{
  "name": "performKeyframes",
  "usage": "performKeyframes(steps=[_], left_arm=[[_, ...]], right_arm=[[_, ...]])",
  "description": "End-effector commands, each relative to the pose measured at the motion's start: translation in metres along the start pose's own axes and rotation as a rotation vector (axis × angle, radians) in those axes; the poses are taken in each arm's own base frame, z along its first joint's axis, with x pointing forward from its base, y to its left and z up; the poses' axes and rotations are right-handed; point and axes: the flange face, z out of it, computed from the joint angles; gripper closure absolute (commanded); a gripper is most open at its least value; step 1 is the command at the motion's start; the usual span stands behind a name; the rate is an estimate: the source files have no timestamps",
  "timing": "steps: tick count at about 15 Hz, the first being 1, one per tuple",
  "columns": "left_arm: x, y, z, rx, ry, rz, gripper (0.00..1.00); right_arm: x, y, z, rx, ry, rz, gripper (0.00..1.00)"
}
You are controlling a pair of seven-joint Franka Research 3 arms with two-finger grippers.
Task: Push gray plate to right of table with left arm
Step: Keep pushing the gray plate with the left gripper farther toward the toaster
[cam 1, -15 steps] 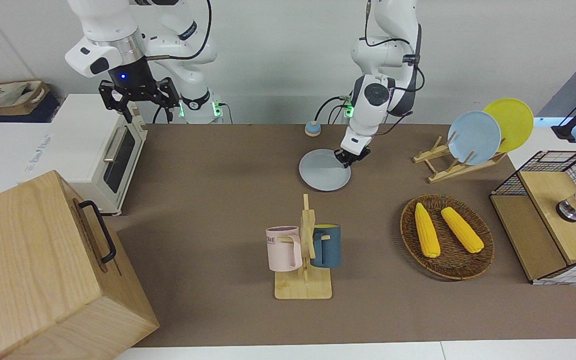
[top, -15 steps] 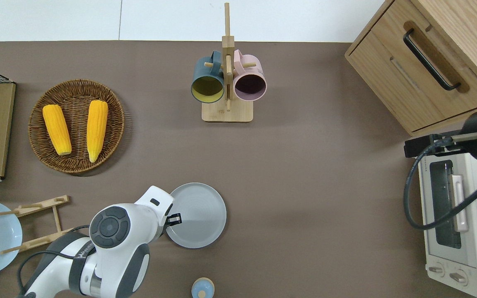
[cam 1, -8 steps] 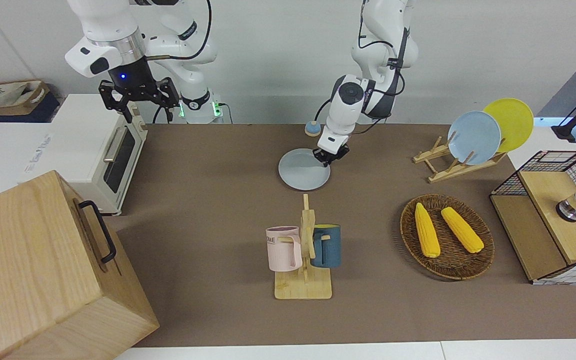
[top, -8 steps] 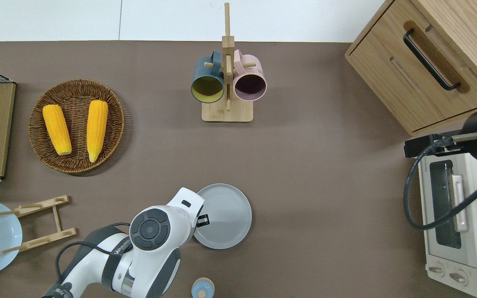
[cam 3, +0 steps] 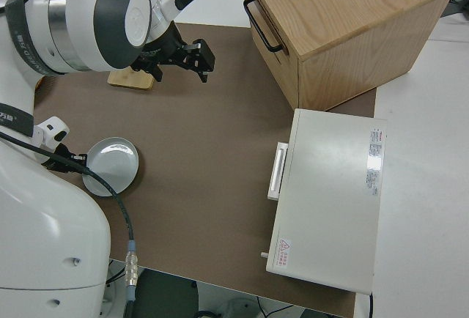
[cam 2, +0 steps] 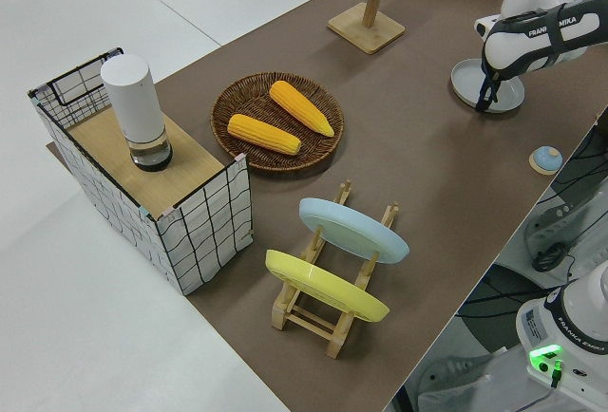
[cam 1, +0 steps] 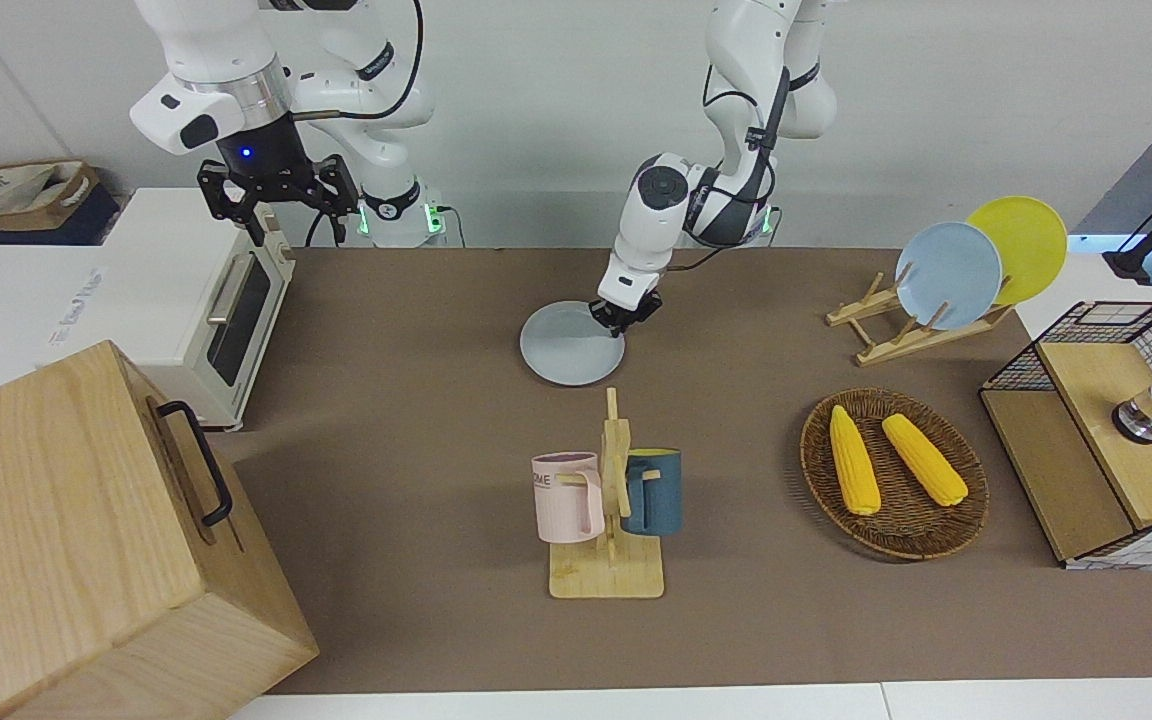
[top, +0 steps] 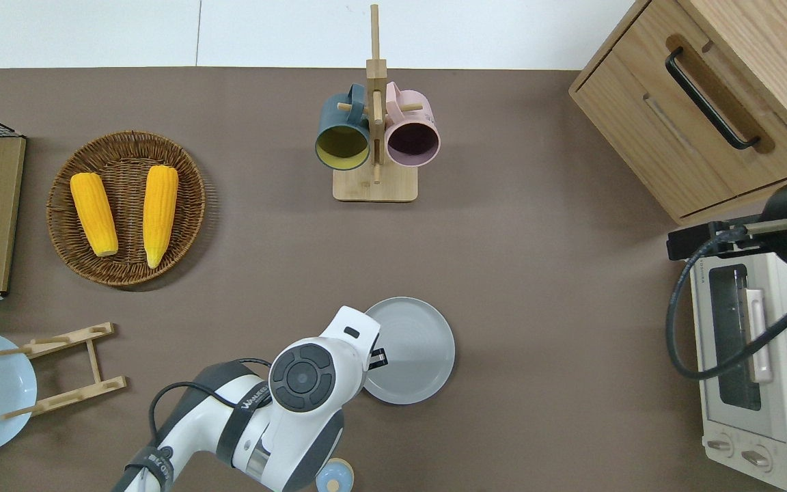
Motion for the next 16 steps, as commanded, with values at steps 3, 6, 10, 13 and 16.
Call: performKeyframes(steps=[3,6,10,13,16], left_arm=[[-0.007,0.047,0.023,-0.032,-0.024,-0.05,1.0],[-0.008,0.059,0.025,-0.052,-0.016,-0.07,1.0],[-0.015,0.079,0.032,-0.06,-0.026,-0.085,1.0],[-0.016,0.095,0.036,-0.071,-0.031,-0.097,1.0],[-0.019,0.108,0.04,-0.081,-0.033,-0.11,1.0]], right_arm=[[-0.003,0.0,-0.003,0.022,-0.006,0.001,0.017],[-0.003,0.0,-0.003,0.022,-0.006,0.001,0.017],[-0.003,0.0,-0.003,0.022,-0.006,0.001,0.017],[-0.003,0.0,-0.003,0.022,-0.006,0.001,0.017],[-0.003,0.0,-0.003,0.022,-0.006,0.001,0.017]])
